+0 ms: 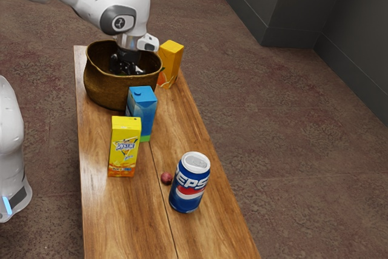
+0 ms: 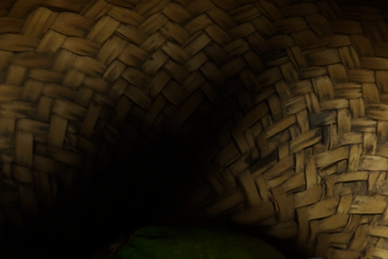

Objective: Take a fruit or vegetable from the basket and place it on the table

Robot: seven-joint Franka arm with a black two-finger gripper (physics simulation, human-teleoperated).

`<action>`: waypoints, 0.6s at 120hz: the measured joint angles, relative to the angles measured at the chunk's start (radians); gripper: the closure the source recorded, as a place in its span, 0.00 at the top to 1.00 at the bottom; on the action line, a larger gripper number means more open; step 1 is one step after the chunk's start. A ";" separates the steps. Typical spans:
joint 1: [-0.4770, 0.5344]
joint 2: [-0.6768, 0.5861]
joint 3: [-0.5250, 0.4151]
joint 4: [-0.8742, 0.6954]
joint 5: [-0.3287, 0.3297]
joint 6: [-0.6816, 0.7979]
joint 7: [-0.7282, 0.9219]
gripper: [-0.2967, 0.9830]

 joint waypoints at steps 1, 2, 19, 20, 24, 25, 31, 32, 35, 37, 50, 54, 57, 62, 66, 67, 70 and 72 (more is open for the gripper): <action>0.000 0.000 0.000 -0.001 0.000 0.000 0.000 0.55; 0.000 0.000 0.000 -0.001 0.000 0.000 0.000 0.55; 0.000 -0.035 -0.005 0.003 0.005 -0.008 -0.004 0.51; 0.000 -0.038 -0.005 0.004 0.005 -0.009 -0.004 0.51; 0.000 -0.046 -0.006 0.013 0.007 -0.018 -0.004 0.51; 0.000 -0.048 -0.006 0.016 0.007 -0.020 -0.004 0.52; 0.000 -0.053 -0.006 0.039 0.008 -0.039 -0.005 0.53; 0.000 -0.053 -0.006 0.044 0.008 -0.042 -0.005 0.53; 0.000 -0.054 -0.006 0.059 0.009 -0.053 -0.005 0.53; 0.000 -0.055 -0.007 0.070 0.009 -0.060 -0.005 0.53; 0.000 -0.060 -0.037 0.151 0.010 -0.116 -0.005 0.54; 0.000 -0.067 -0.054 0.170 0.010 -0.134 -0.005 0.54; 0.000 -0.076 -0.071 0.184 0.010 -0.148 -0.005 0.54; 0.000 -0.100 -0.104 0.202 0.010 -0.170 -0.005 0.54; 0.000 -0.119 -0.125 0.208 0.010 -0.187 -0.005 0.54; 0.000 -0.125 -0.131 0.209 0.010 -0.191 -0.005 0.54; 0.000 -0.142 -0.149 0.212 0.010 -0.203 -0.005 0.54; 0.000 -0.152 -0.160 0.214 0.009 -0.210 -0.005 0.54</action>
